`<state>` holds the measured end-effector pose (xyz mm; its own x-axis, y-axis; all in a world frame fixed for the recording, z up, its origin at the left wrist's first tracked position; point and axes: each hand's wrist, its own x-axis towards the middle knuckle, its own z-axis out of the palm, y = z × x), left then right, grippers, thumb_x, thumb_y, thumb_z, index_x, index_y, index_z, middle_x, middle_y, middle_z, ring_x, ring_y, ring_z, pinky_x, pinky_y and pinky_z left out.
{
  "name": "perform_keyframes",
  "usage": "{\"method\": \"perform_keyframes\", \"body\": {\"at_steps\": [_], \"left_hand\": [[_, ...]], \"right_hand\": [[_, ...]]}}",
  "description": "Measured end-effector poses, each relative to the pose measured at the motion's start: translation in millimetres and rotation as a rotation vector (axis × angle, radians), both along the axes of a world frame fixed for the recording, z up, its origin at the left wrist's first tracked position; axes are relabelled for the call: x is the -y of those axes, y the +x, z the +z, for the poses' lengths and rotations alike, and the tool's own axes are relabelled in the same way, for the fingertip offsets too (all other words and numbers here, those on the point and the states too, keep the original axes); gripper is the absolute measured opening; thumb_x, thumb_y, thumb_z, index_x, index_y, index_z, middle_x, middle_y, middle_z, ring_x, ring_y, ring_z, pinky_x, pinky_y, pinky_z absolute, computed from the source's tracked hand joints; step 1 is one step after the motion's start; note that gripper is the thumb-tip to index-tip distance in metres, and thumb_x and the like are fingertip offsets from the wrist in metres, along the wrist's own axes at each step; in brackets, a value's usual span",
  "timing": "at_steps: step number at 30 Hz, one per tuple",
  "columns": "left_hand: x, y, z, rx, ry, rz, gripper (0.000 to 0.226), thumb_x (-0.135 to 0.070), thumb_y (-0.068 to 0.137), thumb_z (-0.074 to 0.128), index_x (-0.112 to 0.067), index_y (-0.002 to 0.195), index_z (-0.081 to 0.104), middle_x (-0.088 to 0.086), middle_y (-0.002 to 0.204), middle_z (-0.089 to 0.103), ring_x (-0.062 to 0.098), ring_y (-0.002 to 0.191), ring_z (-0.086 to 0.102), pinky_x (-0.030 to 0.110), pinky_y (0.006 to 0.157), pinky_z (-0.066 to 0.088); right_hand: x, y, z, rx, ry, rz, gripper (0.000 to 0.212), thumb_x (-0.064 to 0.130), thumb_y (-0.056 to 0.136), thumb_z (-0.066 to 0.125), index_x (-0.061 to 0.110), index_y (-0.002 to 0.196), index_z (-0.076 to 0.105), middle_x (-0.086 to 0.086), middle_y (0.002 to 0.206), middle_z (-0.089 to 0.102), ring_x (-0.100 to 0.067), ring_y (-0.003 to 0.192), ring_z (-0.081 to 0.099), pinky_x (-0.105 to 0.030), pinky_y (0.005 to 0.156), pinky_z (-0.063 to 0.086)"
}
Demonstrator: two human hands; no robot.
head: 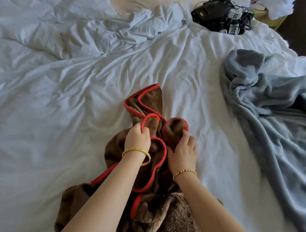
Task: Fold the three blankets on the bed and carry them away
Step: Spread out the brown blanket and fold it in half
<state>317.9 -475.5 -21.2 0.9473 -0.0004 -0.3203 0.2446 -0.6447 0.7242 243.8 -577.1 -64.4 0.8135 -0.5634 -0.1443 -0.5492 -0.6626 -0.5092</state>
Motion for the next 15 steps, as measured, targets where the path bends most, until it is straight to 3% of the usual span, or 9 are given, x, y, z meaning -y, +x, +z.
{"method": "perform_keyframes", "body": {"at_steps": [2, 4, 7, 10, 13, 15], "left_hand": [[-3.7, -3.2, -10.0, -0.133, -0.016, -0.023, 0.032, -0.022, 0.096, 0.033, -0.014, 0.117, 0.055, 0.012, 0.110, 0.060, 0.029, 0.097, 0.055, 0.032, 0.082, 0.039], [-7.0, -16.0, -23.7, -0.237, -0.013, -0.131, 0.035, -0.022, 0.097, 0.032, -0.019, 0.127, 0.050, 0.010, 0.119, 0.059, 0.029, 0.108, 0.054, 0.032, 0.091, 0.039], [-11.8, -30.5, -37.4, -0.310, -0.054, -0.163, 0.037, -0.031, 0.100, 0.029, -0.023, 0.131, 0.047, 0.008, 0.123, 0.058, 0.028, 0.113, 0.054, 0.030, 0.094, 0.038], [-15.8, -25.7, -36.6, -0.361, -0.108, -0.076, 0.050, -0.048, 0.098, 0.026, -0.023, 0.138, 0.042, 0.004, 0.140, 0.048, 0.026, 0.128, 0.043, 0.032, 0.103, 0.032], [-22.4, -23.3, -33.7, -0.393, -0.137, -0.024, 0.054, -0.052, 0.096, 0.026, -0.024, 0.139, 0.041, 0.003, 0.142, 0.045, 0.026, 0.130, 0.041, 0.036, 0.107, 0.031], [-26.2, -27.3, -32.6, -0.384, -0.167, 0.005, 0.051, -0.051, 0.096, 0.029, -0.024, 0.136, 0.046, 0.002, 0.136, 0.051, 0.025, 0.127, 0.044, 0.033, 0.102, 0.035]], "right_hand": [[4.5, 0.0, -0.2, -0.033, -0.252, 0.156, 0.066, 0.022, 0.089, 0.048, 0.018, 0.145, 0.015, -0.006, 0.133, 0.029, -0.028, 0.121, 0.033, -0.037, 0.103, 0.026], [5.3, 4.8, -1.5, -0.120, -0.364, 0.277, 0.063, 0.020, 0.091, 0.043, 0.014, 0.146, 0.012, -0.008, 0.134, 0.034, -0.029, 0.119, 0.038, -0.037, 0.100, 0.030], [10.0, 16.2, 0.1, -0.307, -0.219, 0.161, 0.061, 0.013, 0.090, 0.041, 0.004, 0.144, 0.012, -0.013, 0.133, 0.044, -0.030, 0.119, 0.048, -0.037, 0.097, 0.036], [14.6, 19.0, -3.0, -0.364, -0.142, 0.114, 0.043, 0.011, 0.088, 0.041, 0.006, 0.130, 0.035, -0.010, 0.109, 0.065, -0.028, 0.102, 0.061, -0.034, 0.093, 0.035], [19.4, 16.1, -0.1, -0.201, 0.116, -0.124, 0.032, 0.011, 0.088, 0.040, 0.009, 0.119, 0.043, -0.005, 0.088, 0.062, -0.031, 0.096, 0.061, -0.033, 0.083, 0.038], [21.3, 14.7, 6.1, -0.017, 0.394, -0.342, 0.037, 0.007, 0.090, 0.037, 0.012, 0.127, 0.042, 0.002, 0.090, 0.050, -0.028, 0.100, 0.056, -0.024, 0.077, 0.035]]}}
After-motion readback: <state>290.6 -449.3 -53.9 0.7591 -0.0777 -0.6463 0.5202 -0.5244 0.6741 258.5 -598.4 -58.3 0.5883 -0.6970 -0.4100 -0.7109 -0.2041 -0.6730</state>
